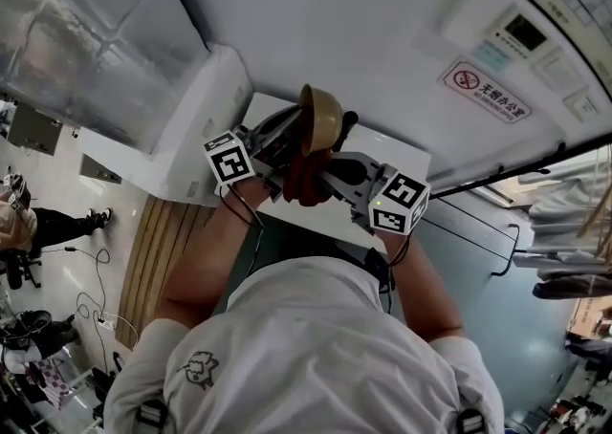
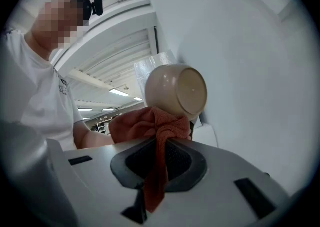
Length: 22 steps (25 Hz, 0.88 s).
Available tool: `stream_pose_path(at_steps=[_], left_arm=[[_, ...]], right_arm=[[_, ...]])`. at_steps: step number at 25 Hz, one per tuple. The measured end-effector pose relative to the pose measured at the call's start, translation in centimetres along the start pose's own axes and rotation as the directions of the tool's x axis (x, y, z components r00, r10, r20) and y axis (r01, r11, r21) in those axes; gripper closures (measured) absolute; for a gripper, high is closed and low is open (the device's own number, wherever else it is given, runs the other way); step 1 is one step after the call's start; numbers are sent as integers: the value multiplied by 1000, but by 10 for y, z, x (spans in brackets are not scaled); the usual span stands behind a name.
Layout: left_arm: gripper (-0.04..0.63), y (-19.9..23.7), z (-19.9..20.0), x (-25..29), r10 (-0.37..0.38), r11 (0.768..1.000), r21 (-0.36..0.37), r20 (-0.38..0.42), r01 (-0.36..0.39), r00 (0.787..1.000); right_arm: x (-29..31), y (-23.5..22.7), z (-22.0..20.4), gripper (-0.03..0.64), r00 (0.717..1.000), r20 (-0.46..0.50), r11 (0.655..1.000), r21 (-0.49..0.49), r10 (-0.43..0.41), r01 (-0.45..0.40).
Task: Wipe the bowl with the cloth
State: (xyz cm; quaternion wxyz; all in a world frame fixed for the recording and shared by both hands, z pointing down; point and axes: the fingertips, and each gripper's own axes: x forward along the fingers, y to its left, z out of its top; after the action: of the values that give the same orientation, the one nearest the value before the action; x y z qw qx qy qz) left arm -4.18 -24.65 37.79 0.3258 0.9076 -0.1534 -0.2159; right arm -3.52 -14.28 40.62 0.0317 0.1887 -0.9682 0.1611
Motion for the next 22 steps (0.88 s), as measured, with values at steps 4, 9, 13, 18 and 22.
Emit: stream_pose_path(at_steps=[4, 9, 13, 18, 22], left_arm=[[557, 16, 4, -9, 58, 998, -1, 5, -58, 998], [557, 19, -5, -18, 51, 998, -29, -20, -52, 998], [557, 18, -8, -23, 30, 998, -50, -37, -32, 999], [569, 1, -25, -20, -52, 996, -70, -89, 45, 995], [572, -22, -28, -12, -133, 990, -59, -115, 127, 984]], right_arm=[[-2, 16, 20, 569, 999, 23, 997, -62, 37, -35], [-13, 21, 45, 569, 998, 54, 992, -123, 35, -29], [-21, 18, 68, 569, 996, 84, 987, -160, 22, -8], [-36, 3, 105, 569, 991, 134, 979, -197, -18, 45], [-41, -15, 122, 569, 986, 162, 982, -177, -41, 70]])
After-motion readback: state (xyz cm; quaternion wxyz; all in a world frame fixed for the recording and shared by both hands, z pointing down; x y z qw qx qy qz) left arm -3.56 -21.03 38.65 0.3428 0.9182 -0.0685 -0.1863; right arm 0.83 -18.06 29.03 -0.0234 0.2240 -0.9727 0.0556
